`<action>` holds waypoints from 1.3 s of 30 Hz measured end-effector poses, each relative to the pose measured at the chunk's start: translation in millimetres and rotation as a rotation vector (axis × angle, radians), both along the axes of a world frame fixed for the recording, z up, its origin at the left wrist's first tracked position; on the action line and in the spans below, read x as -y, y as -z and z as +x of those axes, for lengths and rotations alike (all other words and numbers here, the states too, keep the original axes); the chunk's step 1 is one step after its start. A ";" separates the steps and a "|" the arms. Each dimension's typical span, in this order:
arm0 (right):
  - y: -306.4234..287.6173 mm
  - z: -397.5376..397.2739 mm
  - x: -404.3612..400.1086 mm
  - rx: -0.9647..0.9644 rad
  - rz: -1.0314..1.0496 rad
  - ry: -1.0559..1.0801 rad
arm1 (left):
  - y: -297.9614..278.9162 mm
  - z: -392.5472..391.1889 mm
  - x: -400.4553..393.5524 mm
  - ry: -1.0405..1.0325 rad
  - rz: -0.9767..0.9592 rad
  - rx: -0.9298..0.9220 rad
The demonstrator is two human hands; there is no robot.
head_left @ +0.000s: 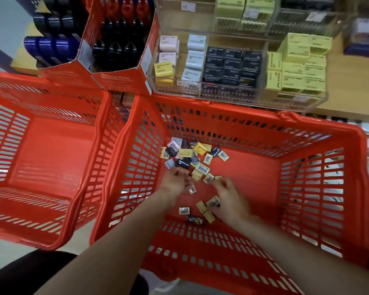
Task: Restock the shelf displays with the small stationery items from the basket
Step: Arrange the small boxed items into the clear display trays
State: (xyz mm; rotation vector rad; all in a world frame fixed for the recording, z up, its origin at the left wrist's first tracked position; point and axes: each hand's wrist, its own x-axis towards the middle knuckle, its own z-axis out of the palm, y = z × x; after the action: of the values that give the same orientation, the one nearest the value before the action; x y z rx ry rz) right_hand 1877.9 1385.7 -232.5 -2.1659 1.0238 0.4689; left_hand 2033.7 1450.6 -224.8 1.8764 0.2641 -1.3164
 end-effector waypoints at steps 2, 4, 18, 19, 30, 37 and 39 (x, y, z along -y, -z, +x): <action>10.0 -11.6 0.8 -0.177 -0.067 -0.181 | -1.9 6.1 -3.3 -0.010 0.023 0.007; 17.7 -15.5 -3.1 -0.154 -0.063 -0.224 | -4.4 8.2 -6.7 -0.027 0.036 -0.005; -7.1 20.6 -1.2 0.328 0.066 0.380 | 3.1 -13.1 -17.8 -0.003 -0.071 -0.316; -12.6 29.4 -7.6 0.367 0.089 0.339 | 1.6 -13.4 -16.7 -0.022 -0.099 -0.373; 13.2 21.3 14.3 0.052 -0.121 0.180 | 1.1 25.7 -17.0 -0.410 -0.170 -0.454; 52.9 27.5 13.3 0.126 -0.157 0.156 | 0.0 31.2 -14.4 -0.316 -0.168 -0.353; 49.2 25.3 17.6 0.185 -0.127 0.219 | -2.5 34.2 -7.9 -0.239 -0.117 -0.272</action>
State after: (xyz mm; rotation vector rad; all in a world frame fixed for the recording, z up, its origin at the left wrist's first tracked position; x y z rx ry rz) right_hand 1903.1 1368.0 -281.7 -2.1280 1.1949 0.1017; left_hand 2067.9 1458.5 -222.3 1.5152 0.5237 -1.3862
